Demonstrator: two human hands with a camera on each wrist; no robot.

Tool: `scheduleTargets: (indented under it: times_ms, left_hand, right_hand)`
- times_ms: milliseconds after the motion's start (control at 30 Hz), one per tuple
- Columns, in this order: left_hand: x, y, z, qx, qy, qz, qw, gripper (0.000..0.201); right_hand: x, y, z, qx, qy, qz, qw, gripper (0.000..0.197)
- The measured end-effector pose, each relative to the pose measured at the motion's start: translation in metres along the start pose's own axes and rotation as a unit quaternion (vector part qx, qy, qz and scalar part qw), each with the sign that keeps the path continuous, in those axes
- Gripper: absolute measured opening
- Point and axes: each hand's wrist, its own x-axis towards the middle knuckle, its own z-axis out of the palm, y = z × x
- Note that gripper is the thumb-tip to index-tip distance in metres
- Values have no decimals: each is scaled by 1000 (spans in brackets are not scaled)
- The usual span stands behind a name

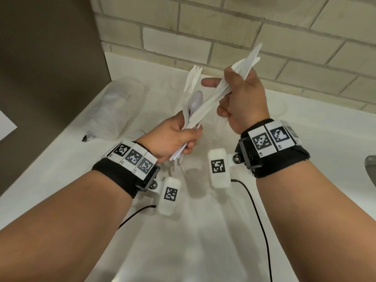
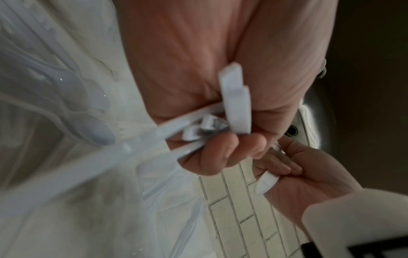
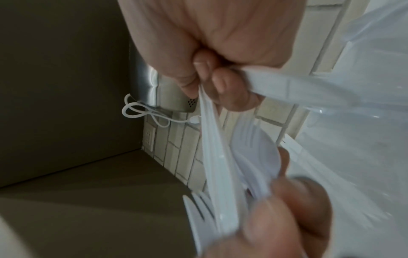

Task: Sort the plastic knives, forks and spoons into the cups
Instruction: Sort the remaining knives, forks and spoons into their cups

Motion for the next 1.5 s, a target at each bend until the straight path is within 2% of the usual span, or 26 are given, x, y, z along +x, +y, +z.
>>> scheduleTargets:
  times_ms: [167, 267, 333, 467, 567, 667, 767, 967, 1000, 1067, 1133, 1267, 1400, 1500]
  left_hand:
    - [-4, -2, -8, -63, 42, -16, 997, 40]
    - [-4, -1, -17, -142, 69, -14, 987, 30]
    - [-3, 2, -23, -180, 89, -11, 980, 25]
    - [-2, 11, -40, -230, 150, -1, 962, 20]
    - [-1, 15, -54, -216, 185, 7, 959, 19]
    - [-1, 18, -63, -210, 207, 14, 956, 14]
    - [1, 20, -66, -208, 214, 23, 954, 12]
    - [6, 21, -67, -221, 213, 10, 952, 10]
    - [7, 21, -66, -220, 213, 7, 952, 10]
    - [8, 20, -63, -218, 210, 2, 953, 9]
    - [8, 20, -59, -220, 207, 0, 953, 9]
    - [10, 20, -53, -217, 198, -2, 956, 9]
    - [11, 20, -47, -222, 181, -7, 958, 9]
    - [11, 18, -41, -221, 154, -2, 963, 5]
  right_hand:
    - [24, -26, -17, 32, 102, -54, 993, 7]
    - [46, -30, -19, -5, 120, -53, 991, 10]
    - [62, -23, -10, -42, 113, -53, 991, 12]
    - [91, -4, 18, -70, 42, -54, 995, 8]
    - [109, 2, 39, -97, 20, -117, 988, 19]
    - [130, 12, 56, -96, 24, -179, 979, 20]
    - [148, 33, 67, -42, 16, -169, 985, 17]
    - [159, 75, 63, -24, -2, -68, 997, 14]
    - [160, 79, 61, -33, -5, -42, 999, 12]
    - [162, 83, 57, -117, 6, -7, 993, 16]
    - [162, 81, 54, -203, 1, -9, 979, 28]
    - [153, 59, 52, -238, -30, -20, 971, 56]
    - [127, 26, 48, -357, -9, -112, 927, 45]
    - [93, 6, 42, -322, -29, -137, 936, 28]
